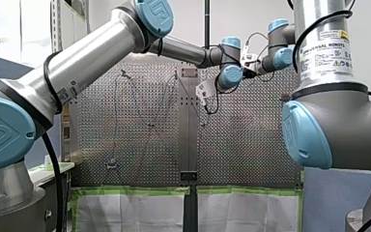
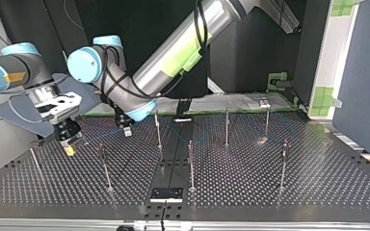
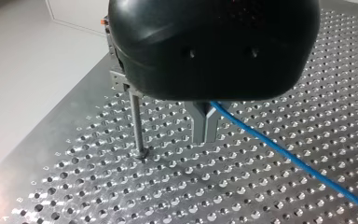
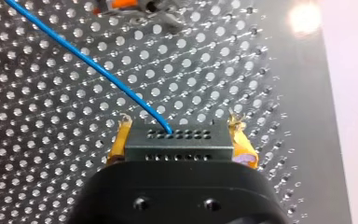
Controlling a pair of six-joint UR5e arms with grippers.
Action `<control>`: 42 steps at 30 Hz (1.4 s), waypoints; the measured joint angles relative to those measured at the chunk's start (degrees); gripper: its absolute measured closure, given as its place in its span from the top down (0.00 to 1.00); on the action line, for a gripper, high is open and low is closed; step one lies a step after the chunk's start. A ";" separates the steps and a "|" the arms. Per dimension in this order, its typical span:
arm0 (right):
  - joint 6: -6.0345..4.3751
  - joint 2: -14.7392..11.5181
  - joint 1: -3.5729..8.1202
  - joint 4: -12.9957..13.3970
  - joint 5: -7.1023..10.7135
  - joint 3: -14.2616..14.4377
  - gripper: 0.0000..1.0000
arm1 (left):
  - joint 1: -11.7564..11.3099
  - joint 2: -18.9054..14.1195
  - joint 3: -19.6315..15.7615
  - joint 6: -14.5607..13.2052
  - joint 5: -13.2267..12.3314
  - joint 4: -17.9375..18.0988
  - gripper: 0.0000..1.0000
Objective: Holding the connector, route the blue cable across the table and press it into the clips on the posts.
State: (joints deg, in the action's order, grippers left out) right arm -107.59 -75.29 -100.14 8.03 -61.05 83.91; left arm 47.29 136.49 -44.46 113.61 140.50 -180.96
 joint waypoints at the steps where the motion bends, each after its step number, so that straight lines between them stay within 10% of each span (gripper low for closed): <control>1: 0.00 -0.09 0.04 -0.28 0.12 -0.26 0.00 | -0.05 -0.05 0.00 -0.04 0.01 0.00 0.00; 18: -0.05 -0.60 0.15 -1.99 1.27 -2.52 0.00 | -0.82 -1.33 0.04 -1.27 -0.62 1.43 0.00; 42: -0.67 0.66 1.88 0.43 3.75 -3.72 0.00 | -7.15 -0.81 -3.95 -6.44 -10.07 13.29 0.00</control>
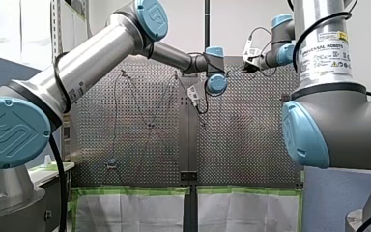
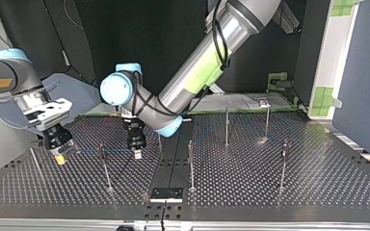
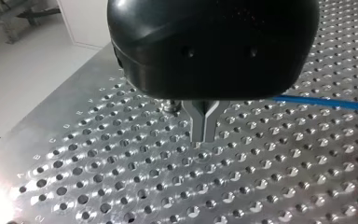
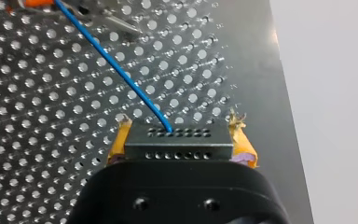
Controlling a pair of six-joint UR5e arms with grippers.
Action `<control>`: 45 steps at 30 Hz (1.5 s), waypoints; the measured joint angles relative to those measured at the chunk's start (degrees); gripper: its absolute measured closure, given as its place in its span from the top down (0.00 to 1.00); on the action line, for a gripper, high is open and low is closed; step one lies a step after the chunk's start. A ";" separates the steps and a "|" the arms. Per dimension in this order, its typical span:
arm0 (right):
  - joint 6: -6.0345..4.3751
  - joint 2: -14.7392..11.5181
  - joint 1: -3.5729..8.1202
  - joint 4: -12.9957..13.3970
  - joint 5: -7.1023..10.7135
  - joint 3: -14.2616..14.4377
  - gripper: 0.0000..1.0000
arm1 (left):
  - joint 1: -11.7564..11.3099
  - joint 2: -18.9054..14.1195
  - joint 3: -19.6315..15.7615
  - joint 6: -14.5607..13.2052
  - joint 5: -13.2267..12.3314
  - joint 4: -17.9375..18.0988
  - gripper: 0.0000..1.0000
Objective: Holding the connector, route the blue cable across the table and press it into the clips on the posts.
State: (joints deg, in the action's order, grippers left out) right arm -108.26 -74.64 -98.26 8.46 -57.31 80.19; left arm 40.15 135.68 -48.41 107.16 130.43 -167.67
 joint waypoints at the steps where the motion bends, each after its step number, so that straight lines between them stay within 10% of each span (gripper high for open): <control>1: -0.01 0.05 0.13 0.03 0.09 -0.12 0.00 | -0.08 0.00 -0.04 0.01 -0.12 0.48 0.00; 5: -0.03 0.15 0.54 0.08 0.25 -0.23 0.00 | -0.06 -0.01 -0.12 0.18 -0.34 1.91 0.09; 11: -0.04 0.47 0.92 0.16 0.35 -0.25 0.00 | 0.08 -0.03 -0.13 1.41 -0.51 0.70 0.61; 13: -0.02 0.62 0.94 0.16 0.40 -0.26 0.00 | 0.10 -0.04 -0.14 1.95 -0.93 -0.12 0.92; 15: 0.03 0.69 0.92 0.16 0.42 -0.25 0.00 | 0.13 -0.03 -0.13 2.44 -1.59 -0.97 1.00; 36: 0.28 2.43 1.38 1.19 0.42 -0.24 0.00 | 1.69 -3.80 -1.53 4.70 -9.38 -10.70 1.00; 45: 0.41 2.75 1.52 1.16 0.43 -0.24 0.00 | 3.04 -8.37 -6.06 4.15 -10.47 -8.31 1.00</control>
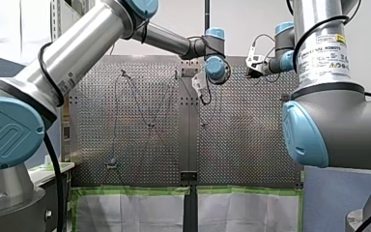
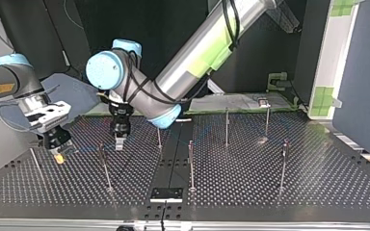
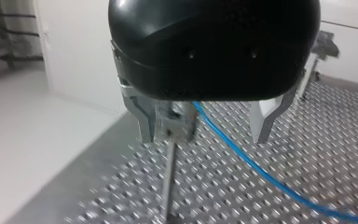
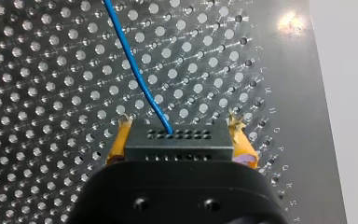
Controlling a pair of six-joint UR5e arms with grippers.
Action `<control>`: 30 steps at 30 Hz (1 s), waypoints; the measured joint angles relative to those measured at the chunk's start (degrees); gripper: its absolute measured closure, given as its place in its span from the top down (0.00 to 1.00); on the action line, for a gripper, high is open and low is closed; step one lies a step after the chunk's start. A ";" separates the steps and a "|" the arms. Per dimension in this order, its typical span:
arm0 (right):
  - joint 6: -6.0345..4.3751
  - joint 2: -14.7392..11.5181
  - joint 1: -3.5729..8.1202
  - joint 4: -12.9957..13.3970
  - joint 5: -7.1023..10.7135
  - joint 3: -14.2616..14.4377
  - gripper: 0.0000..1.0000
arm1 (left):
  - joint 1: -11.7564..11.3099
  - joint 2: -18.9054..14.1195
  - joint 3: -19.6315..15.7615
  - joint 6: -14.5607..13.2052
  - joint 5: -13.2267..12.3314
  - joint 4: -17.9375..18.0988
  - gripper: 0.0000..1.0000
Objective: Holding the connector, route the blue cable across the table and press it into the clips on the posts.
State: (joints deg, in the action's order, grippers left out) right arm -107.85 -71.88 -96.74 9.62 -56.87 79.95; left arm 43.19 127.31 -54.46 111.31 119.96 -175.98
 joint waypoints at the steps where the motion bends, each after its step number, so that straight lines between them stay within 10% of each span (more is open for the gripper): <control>1: 0.00 0.01 0.01 -0.04 0.00 0.00 0.00 | 0.04 -0.46 -0.46 0.05 0.02 0.44 1.00; 30: 0.24 0.10 -0.16 -0.07 0.00 0.00 0.00 | 0.45 -15.01 -15.00 -4.28 12.01 13.81 1.00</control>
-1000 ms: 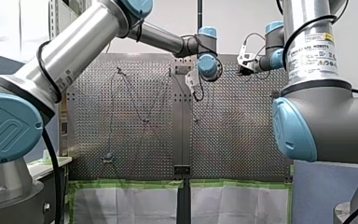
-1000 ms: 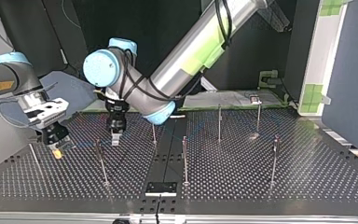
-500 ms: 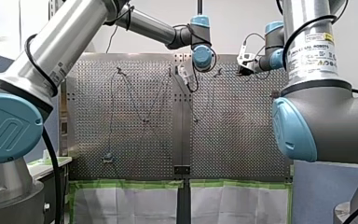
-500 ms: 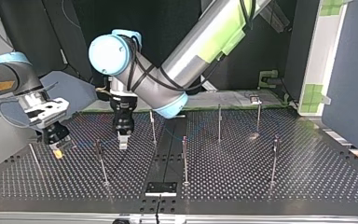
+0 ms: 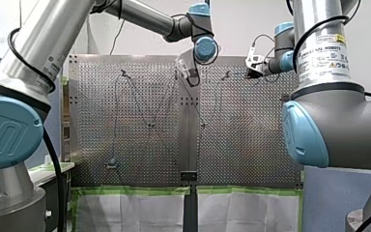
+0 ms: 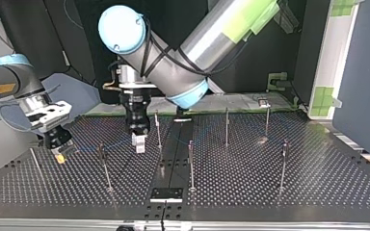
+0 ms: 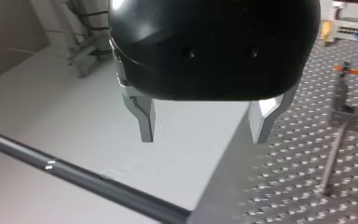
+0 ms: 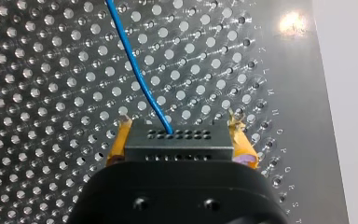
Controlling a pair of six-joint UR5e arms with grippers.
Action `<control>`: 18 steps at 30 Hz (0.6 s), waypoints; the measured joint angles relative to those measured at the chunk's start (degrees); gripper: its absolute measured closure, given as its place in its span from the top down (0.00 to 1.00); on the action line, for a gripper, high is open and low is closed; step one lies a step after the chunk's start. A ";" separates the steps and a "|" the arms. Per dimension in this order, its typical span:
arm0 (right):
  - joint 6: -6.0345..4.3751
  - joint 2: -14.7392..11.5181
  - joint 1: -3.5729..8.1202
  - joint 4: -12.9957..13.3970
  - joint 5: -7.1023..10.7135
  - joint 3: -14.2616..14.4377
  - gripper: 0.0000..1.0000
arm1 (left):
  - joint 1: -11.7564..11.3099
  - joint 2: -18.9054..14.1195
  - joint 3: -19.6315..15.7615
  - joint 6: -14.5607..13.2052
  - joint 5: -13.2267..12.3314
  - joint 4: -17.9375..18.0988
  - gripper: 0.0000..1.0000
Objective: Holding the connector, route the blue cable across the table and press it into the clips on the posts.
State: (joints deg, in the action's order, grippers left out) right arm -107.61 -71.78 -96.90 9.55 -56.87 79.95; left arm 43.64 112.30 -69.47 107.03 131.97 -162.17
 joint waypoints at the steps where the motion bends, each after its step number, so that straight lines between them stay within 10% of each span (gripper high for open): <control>1: 0.04 0.00 -0.03 -0.01 0.00 0.00 0.00 | 0.16 -0.53 -0.52 0.03 0.52 0.55 1.00; 18: 0.37 0.01 -0.26 -0.05 -0.17 0.00 0.00 | 7.31 -8.97 -8.97 6.75 8.97 8.89 1.00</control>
State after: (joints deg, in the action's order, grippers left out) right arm -107.25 -71.78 -97.16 9.50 -57.05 79.95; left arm 50.95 103.33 -78.43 113.78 140.94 -153.28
